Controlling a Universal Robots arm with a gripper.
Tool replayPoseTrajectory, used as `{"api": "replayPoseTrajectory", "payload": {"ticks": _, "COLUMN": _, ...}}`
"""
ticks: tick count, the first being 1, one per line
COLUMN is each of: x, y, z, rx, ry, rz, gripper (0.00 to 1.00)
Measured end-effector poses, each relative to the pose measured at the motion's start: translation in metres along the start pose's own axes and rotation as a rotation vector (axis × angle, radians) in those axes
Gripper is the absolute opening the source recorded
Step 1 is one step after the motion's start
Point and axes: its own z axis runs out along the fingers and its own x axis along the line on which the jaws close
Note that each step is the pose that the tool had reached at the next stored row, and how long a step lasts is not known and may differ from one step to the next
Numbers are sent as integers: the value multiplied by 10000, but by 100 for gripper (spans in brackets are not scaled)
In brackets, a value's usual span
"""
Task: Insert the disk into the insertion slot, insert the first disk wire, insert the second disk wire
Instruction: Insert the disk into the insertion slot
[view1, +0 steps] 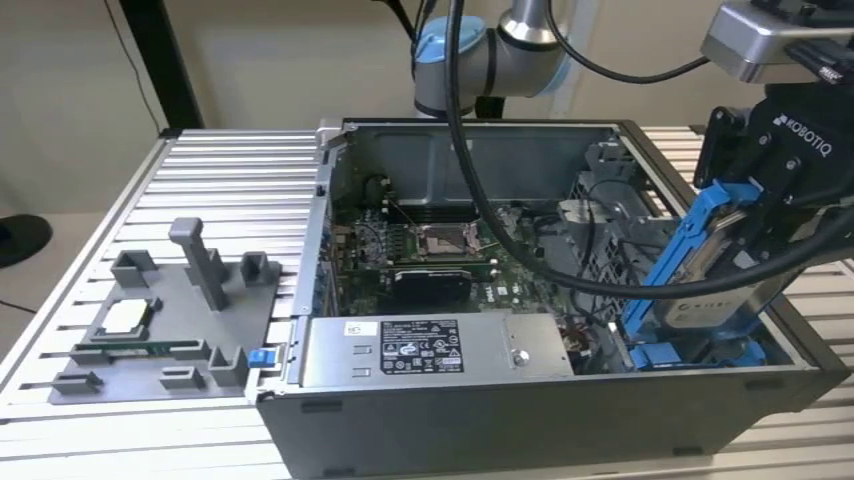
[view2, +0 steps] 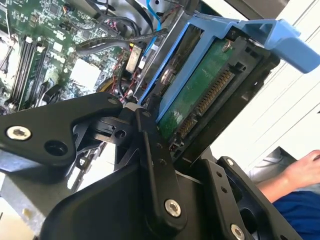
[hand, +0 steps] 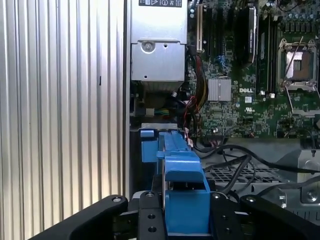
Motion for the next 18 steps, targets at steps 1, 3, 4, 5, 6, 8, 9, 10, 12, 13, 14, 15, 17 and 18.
{"api": "replayPoseTrajectory", "payload": {"ticks": 1, "x": 0, "y": -1, "z": 12, "rx": 0, "ry": -8, "rz": 0, "gripper": 0}}
{"api": "replayPoseTrajectory", "payload": {"ticks": 3, "x": -1, "y": -2, "z": 35, "rx": 0, "ry": -25, "rz": -1, "gripper": 0}}
{"api": "replayPoseTrajectory", "payload": {"ticks": 4, "x": -1, "y": -2, "z": 46, "rx": -2, "ry": -38, "rz": -2, "gripper": 0}}
{"api": "replayPoseTrajectory", "payload": {"ticks": 5, "x": -2, "y": -2, "z": 56, "rx": -2, "ry": -51, "rz": -2, "gripper": 0}}
{"api": "replayPoseTrajectory", "payload": {"ticks": 6, "x": -2, "y": -3, "z": 65, "rx": -2, "ry": -63, "rz": -2, "gripper": 0}}
{"api": "replayPoseTrajectory", "payload": {"ticks": 8, "x": -5, "y": -3, "z": 84, "rx": -2, "ry": -90, "rz": -4, "gripper": 0}}
{"api": "replayPoseTrajectory", "payload": {"ticks": 9, "x": -5, "y": -4, "z": 93, "rx": -3, "ry": -103, "rz": -4, "gripper": 0}}
{"api": "replayPoseTrajectory", "payload": {"ticks": 10, "x": -5, "y": -4, "z": 105, "rx": -3, "ry": -120, "rz": -5, "gripper": 0}}
{"api": "replayPoseTrajectory", "payload": {"ticks": 12, "x": -5, "y": -5, "z": 129, "rx": -4, "ry": -146, "rz": -6, "gripper": 0}}
{"api": "replayPoseTrajectory", "payload": {"ticks": 13, "x": -5, "y": -6, "z": 144, "rx": -4, "ry": -158, "rz": -6, "gripper": 0}}
{"api": "replayPoseTrajectory", "payload": {"ticks": 14, "x": -4, "y": -7, "z": 158, "rx": -4, "ry": -168, "rz": -7, "gripper": 0}}
{"api": "replayPoseTrajectory", "payload": {"ticks": 15, "x": -4, "y": -7, "z": 175, "rx": -4, "ry": -179, "rz": -7, "gripper": 0}}
{"api": "replayPoseTrajectory", "payload": {"ticks": 17, "x": -3, "y": -9, "z": 212, "rx": -5, "ry": -190, "rz": -8, "gripper": 0}}
{"api": "replayPoseTrajectory", "payload": {"ticks": 18, "x": -2, "y": -10, "z": 231, "rx": -5, "ry": -190, "rz": -8, "gripper": 0}}
